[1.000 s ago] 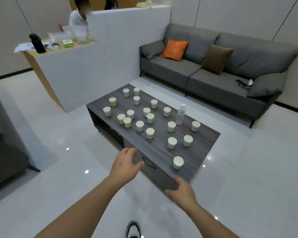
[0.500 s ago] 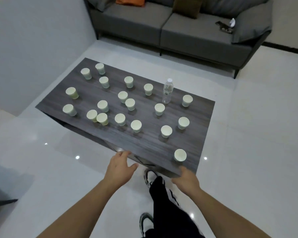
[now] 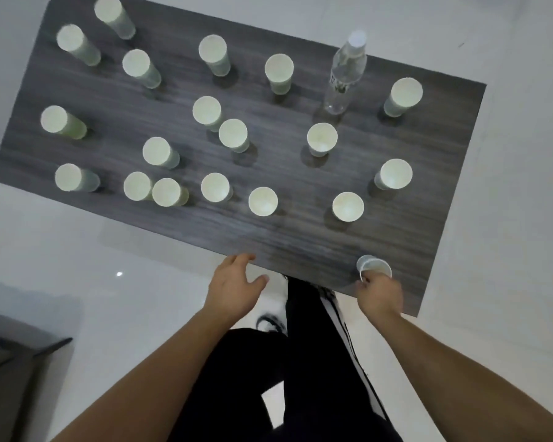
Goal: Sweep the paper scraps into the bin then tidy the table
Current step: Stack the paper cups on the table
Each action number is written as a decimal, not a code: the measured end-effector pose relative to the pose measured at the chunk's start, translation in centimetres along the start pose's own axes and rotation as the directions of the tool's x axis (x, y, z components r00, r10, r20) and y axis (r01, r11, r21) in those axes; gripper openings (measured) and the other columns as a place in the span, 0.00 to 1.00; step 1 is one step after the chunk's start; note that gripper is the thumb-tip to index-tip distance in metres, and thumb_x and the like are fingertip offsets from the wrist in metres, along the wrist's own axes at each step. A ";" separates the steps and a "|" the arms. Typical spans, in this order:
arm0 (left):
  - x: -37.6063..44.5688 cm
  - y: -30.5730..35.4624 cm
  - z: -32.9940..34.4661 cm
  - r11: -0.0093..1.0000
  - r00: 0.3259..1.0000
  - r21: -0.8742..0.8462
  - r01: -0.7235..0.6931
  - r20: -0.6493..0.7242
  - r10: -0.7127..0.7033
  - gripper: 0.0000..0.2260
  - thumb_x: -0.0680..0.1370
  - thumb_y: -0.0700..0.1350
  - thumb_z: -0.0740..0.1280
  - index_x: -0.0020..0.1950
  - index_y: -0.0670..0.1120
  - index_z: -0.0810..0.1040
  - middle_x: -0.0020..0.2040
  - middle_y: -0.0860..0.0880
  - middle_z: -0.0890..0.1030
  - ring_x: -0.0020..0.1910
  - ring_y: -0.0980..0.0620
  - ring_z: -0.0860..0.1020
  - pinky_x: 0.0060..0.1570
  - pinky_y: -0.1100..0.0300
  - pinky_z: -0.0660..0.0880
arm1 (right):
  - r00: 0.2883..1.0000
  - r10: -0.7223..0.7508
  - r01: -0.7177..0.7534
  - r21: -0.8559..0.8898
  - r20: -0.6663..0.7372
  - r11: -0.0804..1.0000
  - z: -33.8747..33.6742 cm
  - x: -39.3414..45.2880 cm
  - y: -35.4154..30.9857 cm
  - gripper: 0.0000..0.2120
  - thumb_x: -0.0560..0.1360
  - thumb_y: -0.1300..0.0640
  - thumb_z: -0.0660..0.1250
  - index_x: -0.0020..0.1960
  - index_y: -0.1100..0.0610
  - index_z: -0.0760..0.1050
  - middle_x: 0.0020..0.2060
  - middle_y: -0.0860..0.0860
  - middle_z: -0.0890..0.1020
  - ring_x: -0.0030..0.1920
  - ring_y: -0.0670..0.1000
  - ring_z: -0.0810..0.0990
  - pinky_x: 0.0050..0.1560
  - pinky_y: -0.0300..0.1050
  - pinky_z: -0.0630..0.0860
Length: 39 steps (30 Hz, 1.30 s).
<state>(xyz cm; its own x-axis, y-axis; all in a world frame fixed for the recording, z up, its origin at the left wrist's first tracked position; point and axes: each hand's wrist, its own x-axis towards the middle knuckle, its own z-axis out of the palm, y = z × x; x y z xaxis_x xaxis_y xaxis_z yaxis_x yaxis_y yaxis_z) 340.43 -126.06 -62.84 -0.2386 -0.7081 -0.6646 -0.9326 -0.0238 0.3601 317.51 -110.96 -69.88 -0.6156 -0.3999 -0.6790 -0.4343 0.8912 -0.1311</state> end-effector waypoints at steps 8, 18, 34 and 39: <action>5.7 0.3 -1.4 0.996 0.995 -0.019 -0.084 0.060 0.085 0.22 0.75 0.52 0.69 0.68 0.51 0.72 0.65 0.47 0.73 0.63 0.47 0.72 0.59 0.58 0.66 | 0.656 -0.265 0.414 0.044 -0.707 0.909 -2.2 0.2 -6.2 0.06 0.76 0.66 0.70 0.52 0.64 0.83 0.49 0.55 0.84 0.48 0.63 0.75 0.54 0.45 0.68; 8.4 -4.0 -2.2 0.993 0.996 -0.079 -0.084 -0.034 0.082 0.19 0.76 0.52 0.69 0.66 0.50 0.74 0.63 0.48 0.75 0.61 0.47 0.74 0.60 0.55 0.69 | 0.968 -0.182 0.144 -0.216 -0.171 0.966 1.6 6.1 -10.3 0.16 0.80 0.50 0.62 0.57 0.61 0.79 0.56 0.60 0.79 0.52 0.67 0.74 0.52 0.54 0.73; 9.5 -9.8 -3.8 0.964 0.990 -0.254 0.075 -0.095 -0.102 0.19 0.75 0.53 0.68 0.65 0.50 0.75 0.60 0.49 0.76 0.55 0.50 0.76 0.58 0.55 0.72 | 0.642 -0.687 0.643 -0.248 -0.340 0.724 5.0 3.1 -23.9 0.08 0.75 0.57 0.71 0.44 0.61 0.84 0.42 0.56 0.83 0.41 0.61 0.74 0.44 0.50 0.73; 10.4 -10.3 -5.1 0.925 0.977 -0.359 0.127 -0.113 -0.178 0.19 0.75 0.53 0.69 0.65 0.50 0.75 0.62 0.50 0.77 0.57 0.50 0.76 0.60 0.53 0.72 | 0.348 -0.809 0.841 -0.224 -0.473 0.492 4.9 1.7 -29.1 0.10 0.78 0.54 0.67 0.42 0.59 0.81 0.42 0.54 0.81 0.39 0.59 0.72 0.44 0.47 0.67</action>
<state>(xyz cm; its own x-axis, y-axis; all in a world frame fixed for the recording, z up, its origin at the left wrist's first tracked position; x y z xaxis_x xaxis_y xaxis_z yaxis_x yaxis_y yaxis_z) 348.96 -136.74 -70.11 -0.0364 -0.7678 -0.6397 -0.7957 -0.3650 0.4833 332.36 -136.52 -70.78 -0.1740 -0.9617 0.2120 -0.8789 0.0545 -0.4739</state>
